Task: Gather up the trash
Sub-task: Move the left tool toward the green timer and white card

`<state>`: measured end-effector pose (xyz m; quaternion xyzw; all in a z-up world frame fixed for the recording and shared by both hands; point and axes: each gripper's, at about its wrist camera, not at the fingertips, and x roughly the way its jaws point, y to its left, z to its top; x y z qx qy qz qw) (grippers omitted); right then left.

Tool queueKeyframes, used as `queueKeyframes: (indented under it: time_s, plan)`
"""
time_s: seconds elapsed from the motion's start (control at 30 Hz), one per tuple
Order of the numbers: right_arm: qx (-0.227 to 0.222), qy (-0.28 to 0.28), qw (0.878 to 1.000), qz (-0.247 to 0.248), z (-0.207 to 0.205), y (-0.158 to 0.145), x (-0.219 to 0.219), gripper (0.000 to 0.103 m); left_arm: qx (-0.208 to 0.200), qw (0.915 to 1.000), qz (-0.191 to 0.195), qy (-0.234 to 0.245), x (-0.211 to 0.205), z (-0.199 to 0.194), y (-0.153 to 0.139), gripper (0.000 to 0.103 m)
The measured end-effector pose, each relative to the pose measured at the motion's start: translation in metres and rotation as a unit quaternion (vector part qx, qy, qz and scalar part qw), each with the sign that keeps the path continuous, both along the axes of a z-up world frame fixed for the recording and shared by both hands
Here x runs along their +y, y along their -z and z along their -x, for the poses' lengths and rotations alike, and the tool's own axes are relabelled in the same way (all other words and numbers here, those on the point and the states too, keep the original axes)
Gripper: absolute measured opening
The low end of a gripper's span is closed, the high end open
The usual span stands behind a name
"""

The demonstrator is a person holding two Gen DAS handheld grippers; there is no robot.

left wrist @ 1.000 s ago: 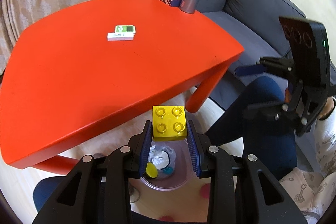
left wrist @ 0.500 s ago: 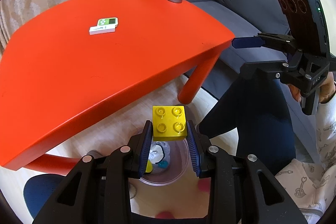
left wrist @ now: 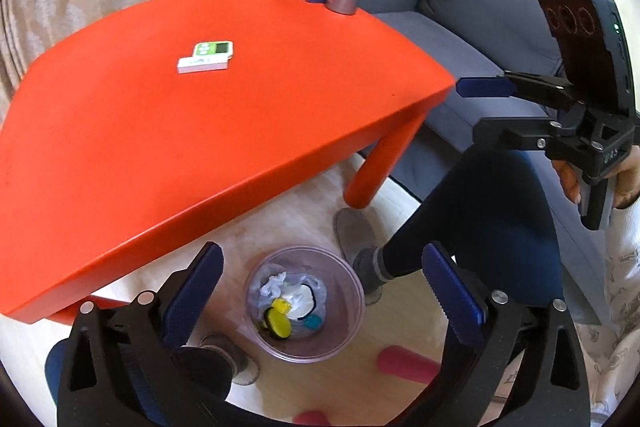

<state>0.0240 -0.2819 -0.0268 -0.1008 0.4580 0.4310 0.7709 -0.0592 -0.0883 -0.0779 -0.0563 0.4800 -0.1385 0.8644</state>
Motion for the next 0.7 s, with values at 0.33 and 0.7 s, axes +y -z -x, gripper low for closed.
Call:
queueKeyframes:
  time_s: [0.33, 0.7]
  plan:
    - [-0.003, 0.004, 1.000, 0.000, -0.004, -0.001, 0.001, 0.098, -0.010, 0.9997, -0.009, -0.021, 0.010, -0.003, -0.009, 0.096]
    - [-0.023, 0.025, 0.999, 0.003, -0.038, -0.016, 0.015, 0.099, -0.038, 0.9974, -0.021, -0.058, 0.036, -0.033, -0.032, 0.096]
